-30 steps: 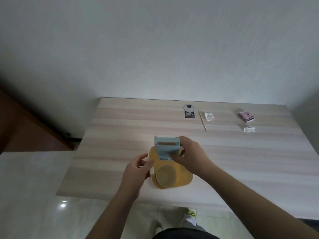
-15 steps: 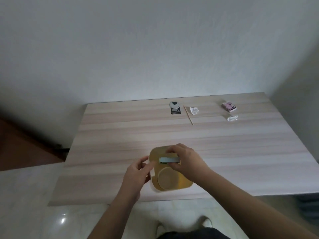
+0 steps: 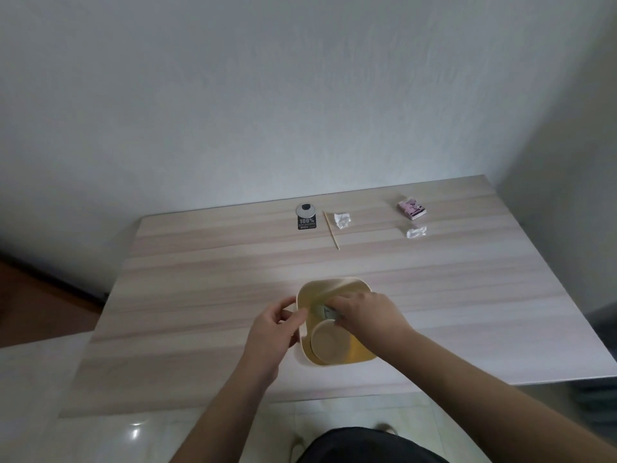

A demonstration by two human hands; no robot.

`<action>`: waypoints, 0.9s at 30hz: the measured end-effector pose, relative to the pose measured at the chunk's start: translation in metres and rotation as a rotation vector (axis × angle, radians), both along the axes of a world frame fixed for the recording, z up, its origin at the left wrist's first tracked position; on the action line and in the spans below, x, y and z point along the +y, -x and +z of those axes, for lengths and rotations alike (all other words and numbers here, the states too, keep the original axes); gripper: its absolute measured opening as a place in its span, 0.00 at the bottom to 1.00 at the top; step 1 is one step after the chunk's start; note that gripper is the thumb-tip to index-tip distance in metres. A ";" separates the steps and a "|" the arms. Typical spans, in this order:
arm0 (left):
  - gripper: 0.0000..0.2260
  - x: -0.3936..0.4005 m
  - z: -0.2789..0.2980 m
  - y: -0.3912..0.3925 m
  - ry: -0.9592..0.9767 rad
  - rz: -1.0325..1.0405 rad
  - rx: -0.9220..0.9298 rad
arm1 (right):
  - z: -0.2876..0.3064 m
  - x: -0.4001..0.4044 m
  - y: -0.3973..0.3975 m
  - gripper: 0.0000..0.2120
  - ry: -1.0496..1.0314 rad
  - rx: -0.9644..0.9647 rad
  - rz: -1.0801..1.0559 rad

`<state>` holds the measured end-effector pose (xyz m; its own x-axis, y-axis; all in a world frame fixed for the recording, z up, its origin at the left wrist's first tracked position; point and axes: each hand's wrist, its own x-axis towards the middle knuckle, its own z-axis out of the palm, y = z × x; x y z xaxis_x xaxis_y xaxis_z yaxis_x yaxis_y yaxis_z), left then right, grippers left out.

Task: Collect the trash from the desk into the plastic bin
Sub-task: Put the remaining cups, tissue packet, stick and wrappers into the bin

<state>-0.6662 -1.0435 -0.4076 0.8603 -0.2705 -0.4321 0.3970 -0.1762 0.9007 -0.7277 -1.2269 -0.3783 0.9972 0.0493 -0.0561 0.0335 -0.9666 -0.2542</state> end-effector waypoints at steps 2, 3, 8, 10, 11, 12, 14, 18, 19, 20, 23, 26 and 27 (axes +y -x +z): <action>0.11 -0.012 0.000 0.005 -0.018 -0.006 -0.008 | -0.003 -0.011 0.002 0.10 0.014 -0.045 0.012; 0.11 -0.017 0.000 0.008 -0.025 -0.009 -0.011 | -0.003 -0.015 0.003 0.09 0.015 -0.075 0.016; 0.11 -0.034 0.002 0.020 -0.040 -0.014 -0.034 | -0.007 -0.026 0.006 0.10 -0.096 -0.150 0.069; 0.11 -0.036 0.003 0.023 -0.077 -0.012 -0.050 | -0.006 -0.028 0.001 0.13 -0.129 -0.090 0.115; 0.11 -0.036 0.003 0.023 -0.090 -0.004 -0.051 | -0.005 -0.028 -0.002 0.13 -0.142 -0.079 0.131; 0.11 -0.034 0.003 0.024 -0.091 0.011 -0.041 | -0.003 -0.029 -0.005 0.14 -0.153 -0.070 0.140; 0.09 -0.031 0.004 0.024 -0.076 0.051 -0.005 | -0.001 -0.026 -0.009 0.14 -0.160 -0.047 0.162; 0.09 -0.026 0.004 0.019 -0.010 0.101 0.045 | 0.002 -0.020 -0.011 0.16 -0.174 -0.006 0.221; 0.10 -0.025 0.004 0.017 0.005 0.107 0.052 | 0.003 -0.018 -0.011 0.17 -0.195 -0.005 0.219; 0.10 -0.024 0.003 0.015 0.019 0.113 0.057 | 0.004 -0.017 -0.010 0.18 -0.216 -0.009 0.206; 0.10 -0.019 -0.004 0.004 0.040 0.128 0.064 | 0.009 -0.017 -0.011 0.21 -0.224 -0.031 0.134; 0.09 -0.014 -0.013 -0.011 0.045 0.111 0.079 | 0.017 -0.019 -0.015 0.20 -0.242 -0.070 0.066; 0.09 -0.012 -0.016 -0.016 0.046 0.104 0.084 | 0.020 -0.018 -0.017 0.19 -0.257 -0.098 0.040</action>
